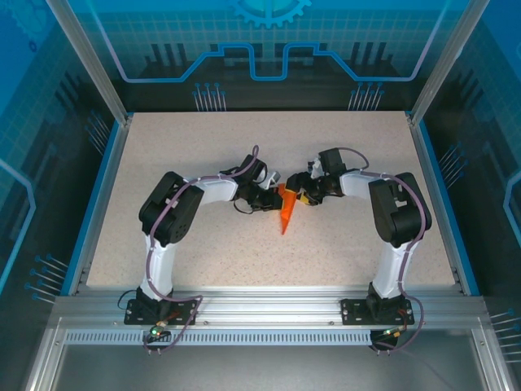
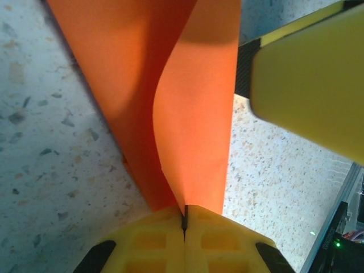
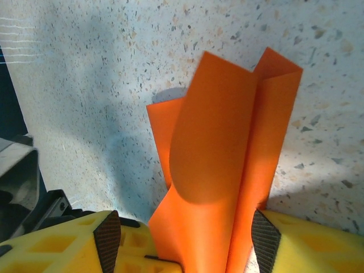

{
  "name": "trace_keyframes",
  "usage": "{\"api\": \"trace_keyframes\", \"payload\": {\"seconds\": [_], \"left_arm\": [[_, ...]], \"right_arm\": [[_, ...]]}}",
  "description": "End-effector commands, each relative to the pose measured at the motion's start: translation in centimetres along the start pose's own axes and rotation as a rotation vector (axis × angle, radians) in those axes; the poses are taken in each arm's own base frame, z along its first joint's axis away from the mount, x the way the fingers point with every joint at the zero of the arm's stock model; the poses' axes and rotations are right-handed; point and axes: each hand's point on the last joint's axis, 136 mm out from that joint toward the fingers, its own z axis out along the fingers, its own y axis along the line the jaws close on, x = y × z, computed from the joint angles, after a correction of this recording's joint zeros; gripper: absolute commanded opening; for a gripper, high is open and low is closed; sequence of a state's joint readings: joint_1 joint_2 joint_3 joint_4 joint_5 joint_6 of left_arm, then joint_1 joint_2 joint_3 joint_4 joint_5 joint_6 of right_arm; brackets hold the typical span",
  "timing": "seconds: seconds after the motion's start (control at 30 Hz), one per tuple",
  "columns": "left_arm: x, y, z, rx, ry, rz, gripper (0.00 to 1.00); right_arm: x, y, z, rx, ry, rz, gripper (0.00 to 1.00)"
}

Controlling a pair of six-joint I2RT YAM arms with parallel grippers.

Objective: Fold a paper plane with a square sheet of paper (fold left side to right side)
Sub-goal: Fold the wing for the fifth time at the center of the table.

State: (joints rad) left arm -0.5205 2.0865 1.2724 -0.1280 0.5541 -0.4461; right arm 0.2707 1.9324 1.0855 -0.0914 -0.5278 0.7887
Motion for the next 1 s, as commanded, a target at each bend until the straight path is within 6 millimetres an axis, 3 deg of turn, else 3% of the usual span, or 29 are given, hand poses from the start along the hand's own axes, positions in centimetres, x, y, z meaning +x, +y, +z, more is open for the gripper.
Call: {"api": "trace_keyframes", "payload": {"seconds": [0.0,0.3,0.73,0.97], "left_arm": [[-0.5,0.8,0.5,-0.013,0.001,-0.003,0.04],[-0.6,1.1,1.1,-0.008,0.006,-0.014,0.07],[-1.0,-0.9,-0.6,0.041,-0.044,0.027,0.08],[-1.0,-2.1,-1.5,0.070,-0.054,0.037,0.08]], "right_arm": [[1.0,-1.2,1.2,0.049,0.042,-0.003,0.65],[0.9,-0.7,0.9,0.035,0.033,-0.026,0.65],[-0.2,1.4,-0.3,-0.042,-0.014,-0.064,0.63],[0.1,0.4,0.2,-0.012,0.002,-0.029,0.62]]}}
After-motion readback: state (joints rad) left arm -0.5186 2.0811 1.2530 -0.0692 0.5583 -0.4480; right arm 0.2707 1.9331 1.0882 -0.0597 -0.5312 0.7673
